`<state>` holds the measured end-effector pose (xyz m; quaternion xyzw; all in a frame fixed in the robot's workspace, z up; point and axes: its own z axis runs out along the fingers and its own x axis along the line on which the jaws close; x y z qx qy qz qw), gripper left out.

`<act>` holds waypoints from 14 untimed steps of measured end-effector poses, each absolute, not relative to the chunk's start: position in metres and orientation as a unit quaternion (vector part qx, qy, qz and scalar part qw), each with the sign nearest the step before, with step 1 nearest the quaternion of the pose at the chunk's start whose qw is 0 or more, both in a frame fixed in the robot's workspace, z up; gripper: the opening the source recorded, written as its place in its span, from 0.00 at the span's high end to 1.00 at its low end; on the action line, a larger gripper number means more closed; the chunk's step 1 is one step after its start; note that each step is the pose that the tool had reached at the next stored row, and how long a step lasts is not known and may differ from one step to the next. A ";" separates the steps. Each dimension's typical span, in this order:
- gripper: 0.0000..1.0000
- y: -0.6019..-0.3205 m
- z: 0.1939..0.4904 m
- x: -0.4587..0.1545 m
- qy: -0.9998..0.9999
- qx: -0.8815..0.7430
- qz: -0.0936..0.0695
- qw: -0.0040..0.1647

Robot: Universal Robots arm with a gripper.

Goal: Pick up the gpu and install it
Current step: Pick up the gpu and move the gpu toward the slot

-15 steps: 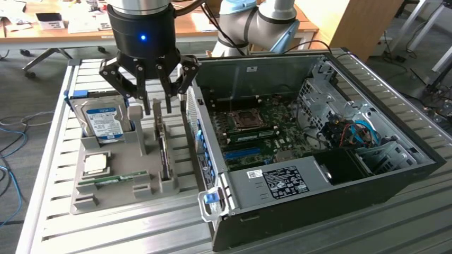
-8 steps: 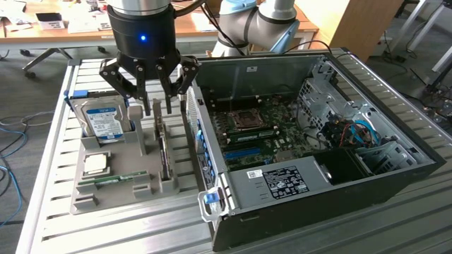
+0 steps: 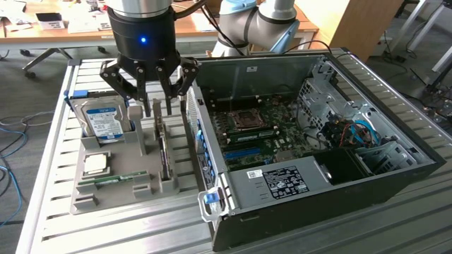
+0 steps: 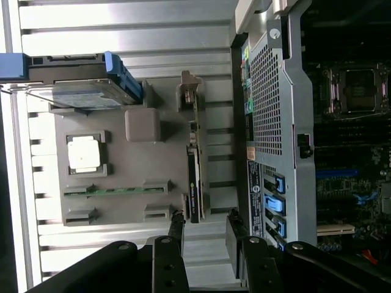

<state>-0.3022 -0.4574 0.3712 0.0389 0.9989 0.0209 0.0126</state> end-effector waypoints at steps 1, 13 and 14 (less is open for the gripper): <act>0.58 -0.457 0.371 -0.302 0.999 0.039 0.021 0.013; 0.58 -0.457 0.369 -0.302 0.999 0.039 0.021 0.013; 0.58 -0.457 0.369 -0.302 0.999 0.039 0.021 0.013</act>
